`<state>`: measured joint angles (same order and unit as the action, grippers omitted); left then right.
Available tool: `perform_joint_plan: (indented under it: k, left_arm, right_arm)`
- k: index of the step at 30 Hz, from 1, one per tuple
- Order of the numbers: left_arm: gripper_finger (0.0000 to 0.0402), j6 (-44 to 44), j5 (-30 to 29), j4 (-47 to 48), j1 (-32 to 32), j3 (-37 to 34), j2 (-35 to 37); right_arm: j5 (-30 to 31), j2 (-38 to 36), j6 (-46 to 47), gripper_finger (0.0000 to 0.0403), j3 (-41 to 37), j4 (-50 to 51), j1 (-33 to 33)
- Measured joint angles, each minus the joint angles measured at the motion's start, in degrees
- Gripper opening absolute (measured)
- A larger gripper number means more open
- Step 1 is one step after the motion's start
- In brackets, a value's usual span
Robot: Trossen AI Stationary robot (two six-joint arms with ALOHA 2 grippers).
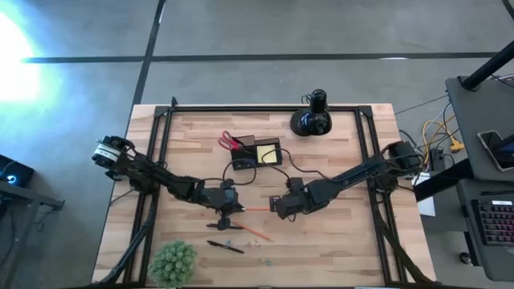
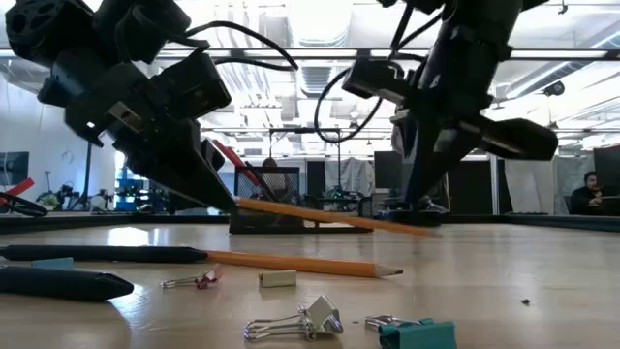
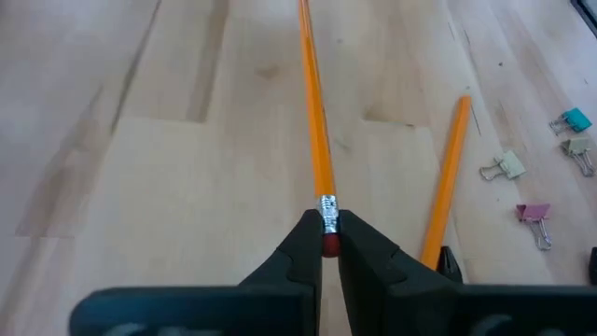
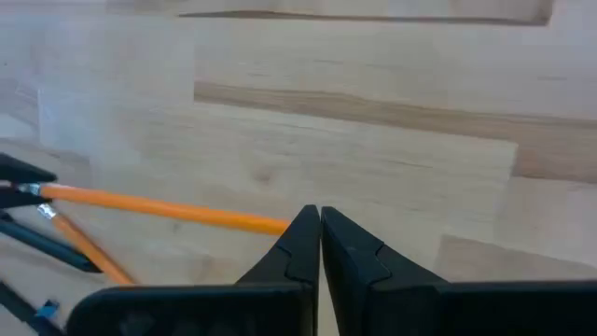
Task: Pick and place office supplies into organizer
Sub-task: Put the top pencil into the black organizer
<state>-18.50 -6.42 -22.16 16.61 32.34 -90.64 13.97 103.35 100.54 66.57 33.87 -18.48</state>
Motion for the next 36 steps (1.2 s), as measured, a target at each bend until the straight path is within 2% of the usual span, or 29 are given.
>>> perform_joint_plan:
  k: [8,17,27,36]
  left_arm:
    - [0.0003,0.65,-0.80,1.14,-1.02,1.16,1.27]
    - [0.0003,4.41,-3.22,8.32,-2.10,5.01,2.98]
    - [0.0002,5.53,-4.77,14.98,-5.01,5.84,8.20]
    - [0.0002,5.32,-8.00,30.18,-9.26,8.86,15.75]
  right_arm:
    - [11.66,-6.33,-0.58,0.0009,2.55,8.17,-0.06]
    - [23.01,-14.82,-2.24,0.0009,2.86,14.19,-0.13]
    - [28.32,-19.56,-6.11,0.0009,2.84,15.43,-0.42]
    - [31.63,-20.92,-9.42,0.0009,3.75,15.27,-0.75]
